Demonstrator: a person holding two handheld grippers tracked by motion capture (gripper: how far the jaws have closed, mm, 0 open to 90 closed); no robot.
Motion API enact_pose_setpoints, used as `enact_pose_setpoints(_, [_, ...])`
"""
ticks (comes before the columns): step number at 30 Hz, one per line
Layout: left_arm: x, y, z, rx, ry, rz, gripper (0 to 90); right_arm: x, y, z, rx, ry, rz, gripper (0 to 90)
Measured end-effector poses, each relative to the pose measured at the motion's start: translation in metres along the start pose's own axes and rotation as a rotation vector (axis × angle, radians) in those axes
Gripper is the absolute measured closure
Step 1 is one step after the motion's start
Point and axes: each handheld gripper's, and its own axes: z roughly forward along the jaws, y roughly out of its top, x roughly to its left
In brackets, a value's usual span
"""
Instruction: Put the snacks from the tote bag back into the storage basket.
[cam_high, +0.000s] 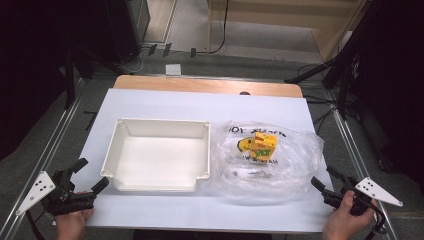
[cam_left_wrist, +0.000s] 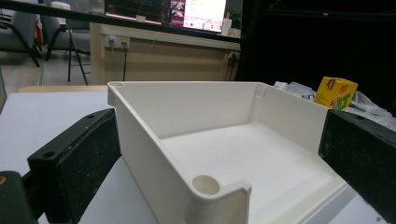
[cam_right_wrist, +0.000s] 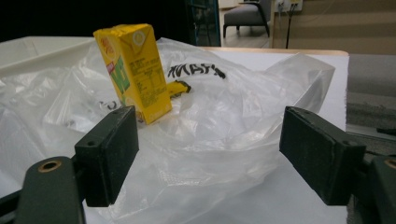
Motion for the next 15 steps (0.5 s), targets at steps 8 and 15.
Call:
enact_pose_setpoints(8, [-0.001, 0.000, 0.001, 0.006, 0.008, 0.003, 0.0, -0.001, 0.001, -0.001, -0.002, 0.075, -0.002, 21.9])
enact_pose_setpoints(15, [-0.005, 0.000, 0.004, 0.027, 0.017, 0.030, 0.0, 0.004, 0.012, 0.002, 0.097, 0.167, -0.084, 23.3])
